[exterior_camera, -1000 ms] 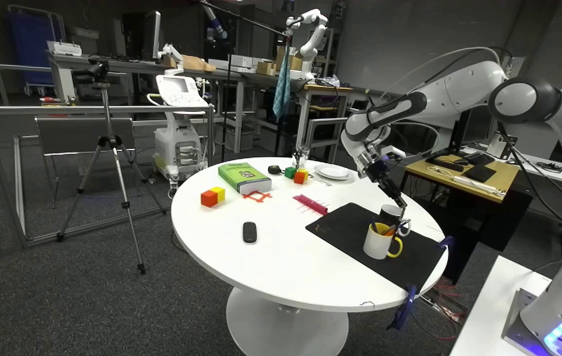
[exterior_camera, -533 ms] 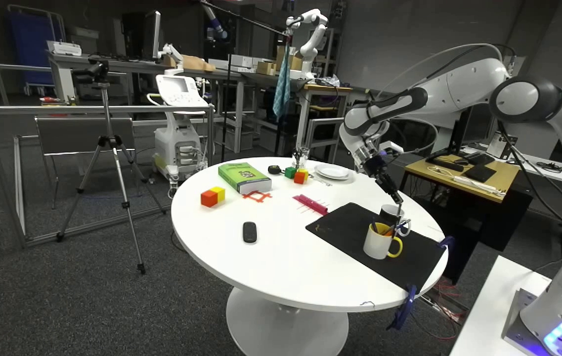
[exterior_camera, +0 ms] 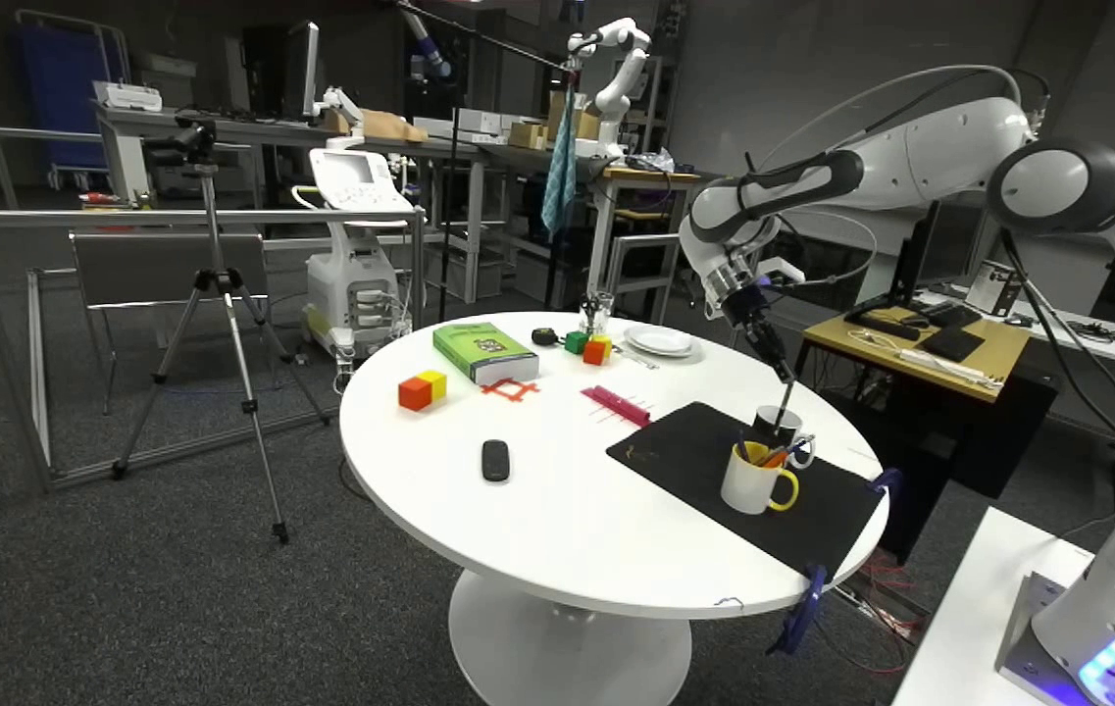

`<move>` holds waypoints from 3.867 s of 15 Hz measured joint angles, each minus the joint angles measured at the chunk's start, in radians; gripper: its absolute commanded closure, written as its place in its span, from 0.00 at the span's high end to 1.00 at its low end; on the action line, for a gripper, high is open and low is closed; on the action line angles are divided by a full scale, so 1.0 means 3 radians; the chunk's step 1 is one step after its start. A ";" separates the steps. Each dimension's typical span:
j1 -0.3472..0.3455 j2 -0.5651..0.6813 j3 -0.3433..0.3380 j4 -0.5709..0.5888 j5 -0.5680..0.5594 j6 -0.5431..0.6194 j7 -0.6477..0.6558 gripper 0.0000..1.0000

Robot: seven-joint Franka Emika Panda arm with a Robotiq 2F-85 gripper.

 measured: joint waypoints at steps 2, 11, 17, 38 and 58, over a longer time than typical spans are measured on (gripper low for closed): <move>0.0000 0.0002 0.0000 0.0005 0.0000 0.0000 0.0000 0.02; 0.0044 0.0144 0.0002 0.0024 -0.0017 0.0012 0.0091 0.02; 0.0150 0.0327 0.0014 0.0136 -0.0109 0.0012 0.0190 0.02; 0.0232 0.0906 0.0015 0.0452 -0.0221 -0.0006 0.0429 0.58; 0.0229 -0.0284 0.0015 0.0241 -0.0182 0.0883 0.0782 1.00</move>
